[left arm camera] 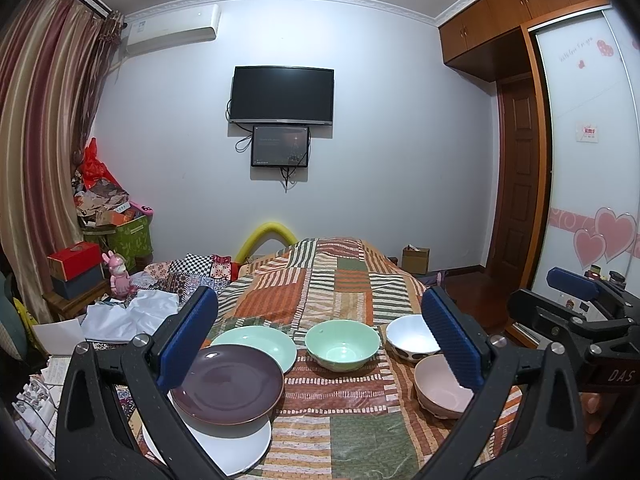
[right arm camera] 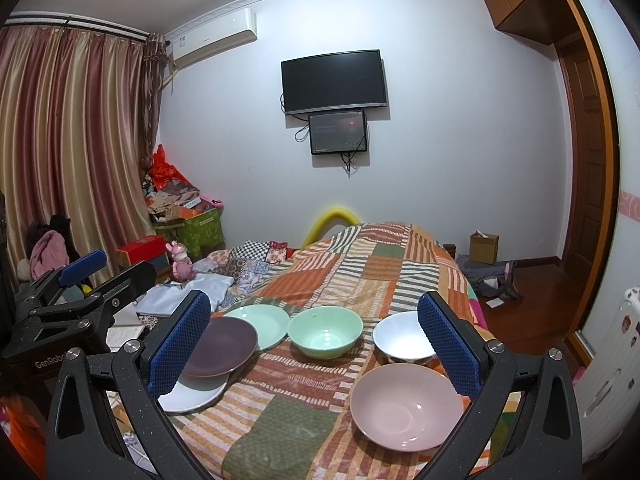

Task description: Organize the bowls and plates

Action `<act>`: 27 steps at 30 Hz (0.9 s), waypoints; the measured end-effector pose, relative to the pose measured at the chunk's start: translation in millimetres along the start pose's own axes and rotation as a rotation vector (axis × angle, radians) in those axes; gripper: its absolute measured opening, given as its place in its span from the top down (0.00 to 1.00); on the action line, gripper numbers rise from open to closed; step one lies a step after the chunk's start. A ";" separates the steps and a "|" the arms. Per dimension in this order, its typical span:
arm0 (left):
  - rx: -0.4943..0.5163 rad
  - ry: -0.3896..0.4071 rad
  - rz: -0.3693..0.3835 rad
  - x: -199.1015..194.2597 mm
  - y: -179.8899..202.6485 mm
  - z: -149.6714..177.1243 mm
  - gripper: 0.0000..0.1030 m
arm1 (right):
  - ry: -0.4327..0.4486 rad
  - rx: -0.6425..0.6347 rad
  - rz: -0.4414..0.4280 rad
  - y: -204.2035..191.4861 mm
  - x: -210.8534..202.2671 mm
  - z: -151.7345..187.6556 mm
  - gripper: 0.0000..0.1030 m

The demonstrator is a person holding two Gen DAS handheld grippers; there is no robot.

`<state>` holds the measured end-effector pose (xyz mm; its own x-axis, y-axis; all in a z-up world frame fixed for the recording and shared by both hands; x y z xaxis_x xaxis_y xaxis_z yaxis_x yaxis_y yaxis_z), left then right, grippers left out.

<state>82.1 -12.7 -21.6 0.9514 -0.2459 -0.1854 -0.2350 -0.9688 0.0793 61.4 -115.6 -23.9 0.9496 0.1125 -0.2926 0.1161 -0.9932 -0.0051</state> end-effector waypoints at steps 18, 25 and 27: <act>-0.024 -0.025 0.011 8.3 -12.5 8.0 0.00 | -0.049 -0.012 0.000 -10.2 16.3 11.0 0.00; -0.066 -0.096 -0.022 22.3 -43.9 29.5 0.00 | -0.138 -0.052 -0.024 -32.2 46.2 32.9 0.00; -0.072 -0.118 -0.038 27.3 -56.3 38.6 0.00 | -0.165 -0.065 -0.034 -40.2 55.9 40.5 0.00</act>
<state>113.6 33.8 -69.0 0.9284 -0.2154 -0.3027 -0.1806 -0.9737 0.1391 98.0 -70.6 -78.9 0.8848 0.1340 -0.4463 0.1707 -0.9844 0.0427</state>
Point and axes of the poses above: each gripper's, at about its wrist camera, not at the fingertips, and x roughly the way its jaws point, y to its right, z to its underside, the point moved 9 cm from there along x, roughly the way its jaws point, and after that the axes turned 14 degrees about z, right-handed, at the moved point
